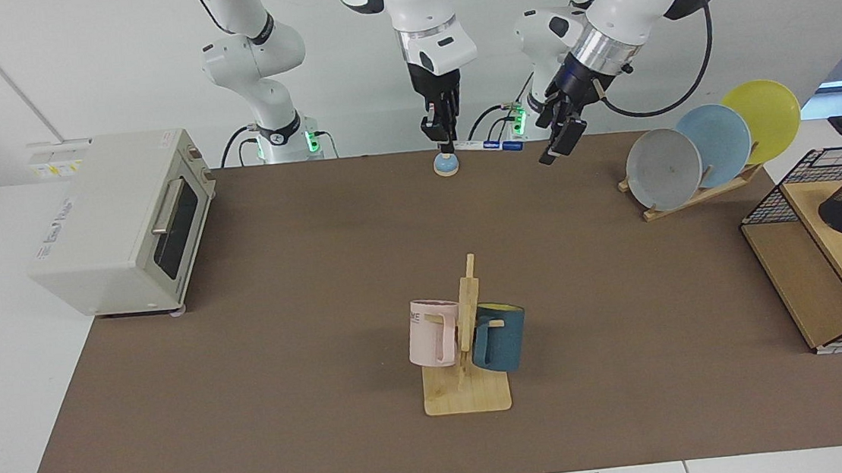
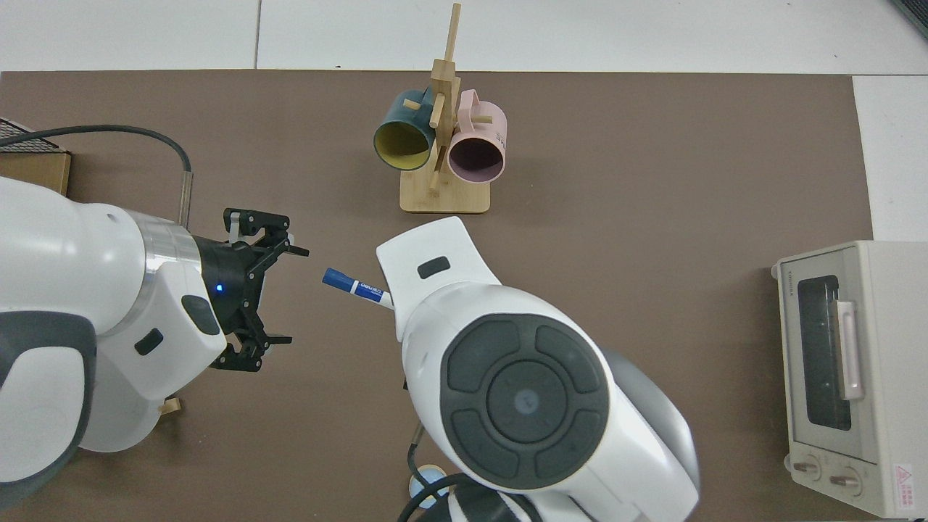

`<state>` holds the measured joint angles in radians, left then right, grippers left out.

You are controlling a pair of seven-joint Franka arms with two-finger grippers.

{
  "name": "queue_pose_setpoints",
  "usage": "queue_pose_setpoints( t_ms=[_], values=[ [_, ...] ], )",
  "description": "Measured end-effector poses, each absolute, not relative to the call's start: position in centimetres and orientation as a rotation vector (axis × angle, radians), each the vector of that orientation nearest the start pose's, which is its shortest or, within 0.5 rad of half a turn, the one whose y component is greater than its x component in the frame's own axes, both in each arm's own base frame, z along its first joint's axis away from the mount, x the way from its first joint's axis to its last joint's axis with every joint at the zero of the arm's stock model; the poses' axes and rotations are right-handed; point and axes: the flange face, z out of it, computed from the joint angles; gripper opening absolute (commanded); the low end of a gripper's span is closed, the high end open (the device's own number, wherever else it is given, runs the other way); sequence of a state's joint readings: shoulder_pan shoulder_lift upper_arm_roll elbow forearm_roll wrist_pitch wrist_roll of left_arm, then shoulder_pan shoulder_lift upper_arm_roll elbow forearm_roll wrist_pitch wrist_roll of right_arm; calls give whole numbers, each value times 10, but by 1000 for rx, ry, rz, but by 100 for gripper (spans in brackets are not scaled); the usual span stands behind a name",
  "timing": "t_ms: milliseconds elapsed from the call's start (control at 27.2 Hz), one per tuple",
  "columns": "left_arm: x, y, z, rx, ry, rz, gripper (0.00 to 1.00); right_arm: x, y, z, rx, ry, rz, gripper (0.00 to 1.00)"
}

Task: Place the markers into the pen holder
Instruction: 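Carry the marker toward the left gripper while the left gripper opens nearby, then grasp the marker cap with the left gripper while the right gripper holds it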

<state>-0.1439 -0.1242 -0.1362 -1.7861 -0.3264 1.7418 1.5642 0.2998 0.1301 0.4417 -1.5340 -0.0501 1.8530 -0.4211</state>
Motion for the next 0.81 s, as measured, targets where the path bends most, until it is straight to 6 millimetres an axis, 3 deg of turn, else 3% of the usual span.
queue_pose_setpoints(
  t_ms=[330,367,477,514,587,808],
  values=[
    [498,-202,599,-2096,2601,-424,95,466,413,596,-2591,-1690,-276,0],
    [498,-203,597,-2095,2602,-423,90,465,413,597,-2592,-1692,-260,0],
    [498,-205,592,-2099,2603,-416,41,463,414,601,-2588,-1699,-224,0],
    [499,-205,590,-2100,2603,-415,29,463,415,602,-2586,-1701,-217,0],
    [499,-204,589,-2101,2604,-413,14,464,417,603,-2583,-1700,-213,0],
    [499,-206,589,-2096,2605,-415,15,467,419,601,-2577,-1697,-205,0]
  ],
)
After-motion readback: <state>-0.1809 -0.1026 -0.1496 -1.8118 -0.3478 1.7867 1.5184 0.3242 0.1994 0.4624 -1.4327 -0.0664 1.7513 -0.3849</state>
